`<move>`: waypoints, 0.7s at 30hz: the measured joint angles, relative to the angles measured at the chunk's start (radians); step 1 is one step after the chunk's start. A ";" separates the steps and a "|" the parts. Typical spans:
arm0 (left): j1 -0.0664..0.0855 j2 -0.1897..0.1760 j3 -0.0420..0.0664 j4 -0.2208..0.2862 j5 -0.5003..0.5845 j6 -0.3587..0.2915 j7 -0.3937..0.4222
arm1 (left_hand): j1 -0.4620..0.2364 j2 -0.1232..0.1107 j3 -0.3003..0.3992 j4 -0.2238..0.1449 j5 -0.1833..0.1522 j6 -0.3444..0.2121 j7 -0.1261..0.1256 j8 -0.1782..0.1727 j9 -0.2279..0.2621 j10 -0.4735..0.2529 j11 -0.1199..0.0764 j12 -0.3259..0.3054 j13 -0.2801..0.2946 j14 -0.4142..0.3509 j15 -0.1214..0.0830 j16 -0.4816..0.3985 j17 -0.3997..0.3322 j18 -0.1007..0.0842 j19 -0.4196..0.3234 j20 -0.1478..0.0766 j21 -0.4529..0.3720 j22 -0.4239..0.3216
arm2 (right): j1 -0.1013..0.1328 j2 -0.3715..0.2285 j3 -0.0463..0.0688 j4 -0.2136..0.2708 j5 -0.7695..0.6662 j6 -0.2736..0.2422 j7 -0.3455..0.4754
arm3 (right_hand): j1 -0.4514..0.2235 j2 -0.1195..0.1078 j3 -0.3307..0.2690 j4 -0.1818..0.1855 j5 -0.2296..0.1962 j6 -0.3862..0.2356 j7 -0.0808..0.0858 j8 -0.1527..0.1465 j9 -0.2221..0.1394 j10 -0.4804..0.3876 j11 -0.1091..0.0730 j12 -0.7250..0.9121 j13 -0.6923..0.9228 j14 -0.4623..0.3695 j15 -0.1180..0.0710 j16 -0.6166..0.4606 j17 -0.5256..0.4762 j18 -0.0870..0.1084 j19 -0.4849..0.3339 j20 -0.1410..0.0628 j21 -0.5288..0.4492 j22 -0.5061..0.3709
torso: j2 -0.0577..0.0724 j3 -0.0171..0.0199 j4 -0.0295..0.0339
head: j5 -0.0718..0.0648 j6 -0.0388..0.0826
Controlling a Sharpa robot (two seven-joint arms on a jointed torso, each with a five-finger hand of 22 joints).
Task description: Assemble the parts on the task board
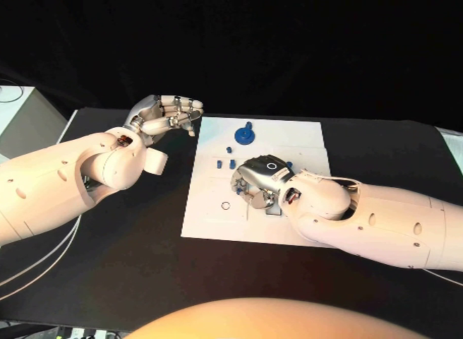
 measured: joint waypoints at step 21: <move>0.000 -0.002 0.000 0.001 0.000 0.000 -0.001 | 0.000 0.000 -0.003 0.003 0.000 0.000 0.000 0.000 -0.001 0.000 0.000 0.000 -0.002 0.000 0.000 0.000 -0.001 0.000 0.000 0.000 0.000 -0.001 | -0.006 -0.004 -0.005 -0.008 0.000 -0.006 0.004 | -0.009 -0.026 -0.181 0.045 -0.005 -0.151 0.016 -0.110 -0.044 -0.285 0.036 0.008 -0.026 -0.003 0.038 -0.059 -0.148 0.016 -0.072 0.036 -0.198 -0.198 | -0.001 0.0003 -0.0009 | 0.002 -0.002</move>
